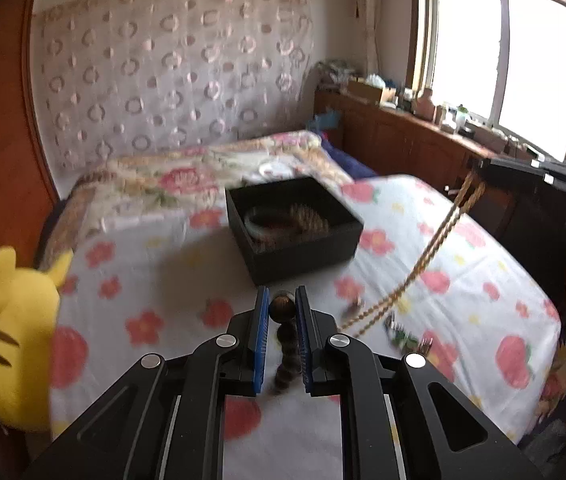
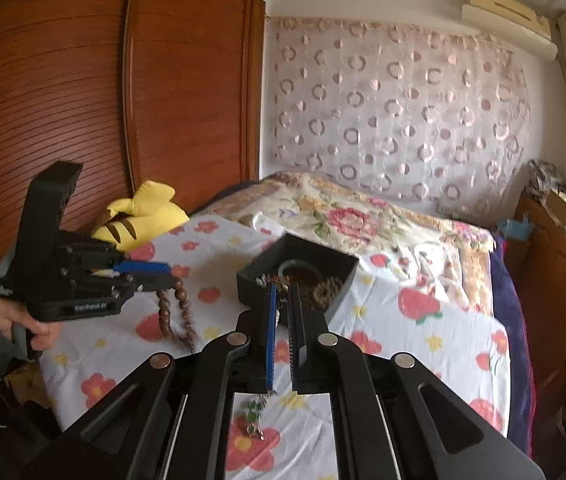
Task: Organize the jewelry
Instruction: 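Lift the bead bracelet with the left gripper while the right gripper carries the pearl chain to the box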
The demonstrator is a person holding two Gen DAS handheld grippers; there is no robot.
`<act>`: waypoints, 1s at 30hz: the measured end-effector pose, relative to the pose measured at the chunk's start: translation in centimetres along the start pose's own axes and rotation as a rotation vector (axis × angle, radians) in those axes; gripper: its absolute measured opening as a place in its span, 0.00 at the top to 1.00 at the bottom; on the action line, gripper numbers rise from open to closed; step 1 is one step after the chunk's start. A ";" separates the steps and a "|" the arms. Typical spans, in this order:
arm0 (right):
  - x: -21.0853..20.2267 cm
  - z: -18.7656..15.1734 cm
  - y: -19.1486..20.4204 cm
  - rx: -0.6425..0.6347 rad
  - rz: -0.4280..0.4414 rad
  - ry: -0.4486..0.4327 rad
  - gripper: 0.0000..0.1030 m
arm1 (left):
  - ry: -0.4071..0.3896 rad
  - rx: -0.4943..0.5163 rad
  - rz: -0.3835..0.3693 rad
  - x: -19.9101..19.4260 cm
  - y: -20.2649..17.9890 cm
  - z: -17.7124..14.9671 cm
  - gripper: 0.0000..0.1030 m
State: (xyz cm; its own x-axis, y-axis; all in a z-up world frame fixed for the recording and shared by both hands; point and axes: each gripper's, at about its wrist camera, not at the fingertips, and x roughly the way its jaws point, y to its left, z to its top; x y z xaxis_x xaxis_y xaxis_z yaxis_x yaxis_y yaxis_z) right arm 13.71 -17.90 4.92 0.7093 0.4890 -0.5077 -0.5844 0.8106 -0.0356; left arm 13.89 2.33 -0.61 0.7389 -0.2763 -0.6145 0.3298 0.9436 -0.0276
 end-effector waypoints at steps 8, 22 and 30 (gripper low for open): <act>-0.7 3.5 0.4 -0.040 -0.006 -0.057 0.94 | -0.096 0.022 0.024 -1.6 0.0 4.3 0.88; 0.0 11.6 -1.6 -0.094 -0.023 -0.156 0.94 | -0.147 0.037 0.032 1.2 0.1 10.6 0.88; 1.9 14.6 -3.2 -0.097 -0.028 -0.175 0.94 | -0.123 0.018 0.021 4.2 1.3 11.9 0.88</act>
State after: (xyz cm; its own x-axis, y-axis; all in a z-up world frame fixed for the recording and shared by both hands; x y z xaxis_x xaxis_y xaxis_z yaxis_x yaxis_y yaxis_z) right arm 22.69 -14.91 16.62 0.7783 0.5224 -0.3484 -0.5930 0.7939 -0.1345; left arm 24.41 0.22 6.18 0.8117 -0.2778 -0.5137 0.3234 0.9463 -0.0007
